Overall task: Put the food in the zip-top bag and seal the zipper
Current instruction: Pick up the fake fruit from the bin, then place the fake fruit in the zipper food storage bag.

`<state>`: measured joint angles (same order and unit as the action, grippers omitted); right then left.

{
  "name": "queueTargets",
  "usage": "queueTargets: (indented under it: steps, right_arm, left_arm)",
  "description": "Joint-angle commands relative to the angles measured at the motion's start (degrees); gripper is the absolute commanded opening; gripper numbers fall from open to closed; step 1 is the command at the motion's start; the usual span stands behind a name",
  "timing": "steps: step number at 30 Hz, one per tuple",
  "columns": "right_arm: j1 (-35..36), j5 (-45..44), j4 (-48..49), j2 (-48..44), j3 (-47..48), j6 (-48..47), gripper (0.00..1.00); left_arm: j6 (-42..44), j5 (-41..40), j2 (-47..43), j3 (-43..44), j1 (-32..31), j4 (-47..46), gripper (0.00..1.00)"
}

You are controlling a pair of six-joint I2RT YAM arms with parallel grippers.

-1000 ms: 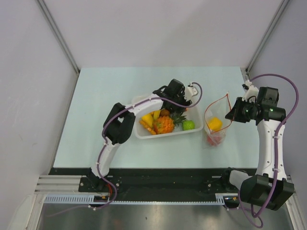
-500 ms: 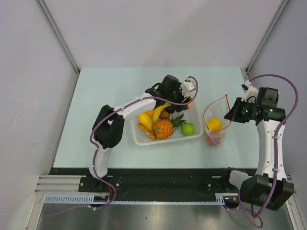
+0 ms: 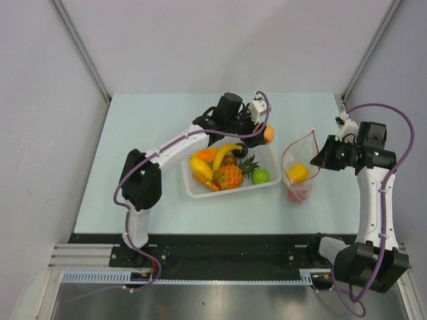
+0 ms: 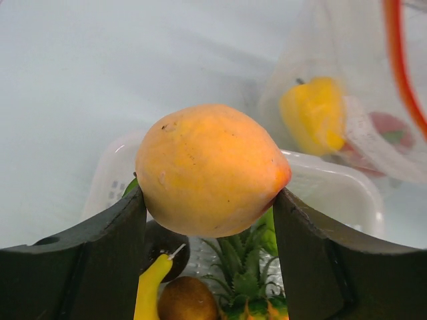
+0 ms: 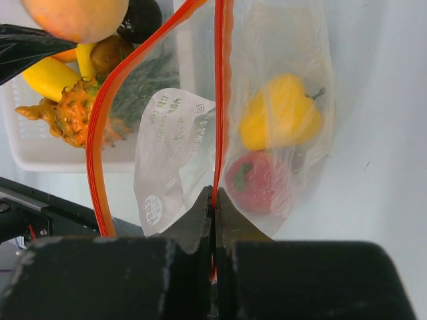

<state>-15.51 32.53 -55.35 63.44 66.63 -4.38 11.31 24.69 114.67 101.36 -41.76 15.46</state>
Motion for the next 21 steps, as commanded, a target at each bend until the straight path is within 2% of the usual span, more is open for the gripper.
queueTargets:
  steps: [1, 7, 11, 13, 14, 16, 21]
  right_arm:
    - [-0.22, 1.74, 2.18, 0.02, -0.01, 1.13, 0.00]
    - [-0.22, 0.95, 2.00, -0.07, 0.17, 1.22, 0.00]
    - [-0.22, 1.48, 2.00, -0.42, 0.25, 1.39, 0.00]
    - [-0.22, 1.48, 1.83, -0.51, 0.34, 1.31, 0.00]
    - [-0.22, 1.39, 1.57, -0.60, 0.43, 1.22, 0.00]
    - [-0.23, 1.39, 1.30, -0.86, 0.52, 1.13, 0.00]
    - [-0.22, 0.95, 0.25, -1.13, 0.96, 0.52, 0.00]
  left_arm:
    - [-3.66, 9.23, -7.53, 1.55, -1.74, -5.18, 0.44]
    - [-9.20, 11.87, -9.11, 3.22, -5.08, -8.87, 0.45]
    - [-6.40, 11.70, -8.33, 5.86, -8.59, -4.50, 0.47]
    - [-3.15, 9.17, -7.01, 7.18, -10.09, -2.20, 0.51]
    - [-1.05, 7.93, -6.31, 7.71, -11.32, 0.50, 0.57]
    - [-0.41, 5.04, -4.03, 9.99, -12.12, 2.98, 0.61]
    - [-1.29, 1.77, -2.08, 15.08, -11.94, 7.38, 0.92]
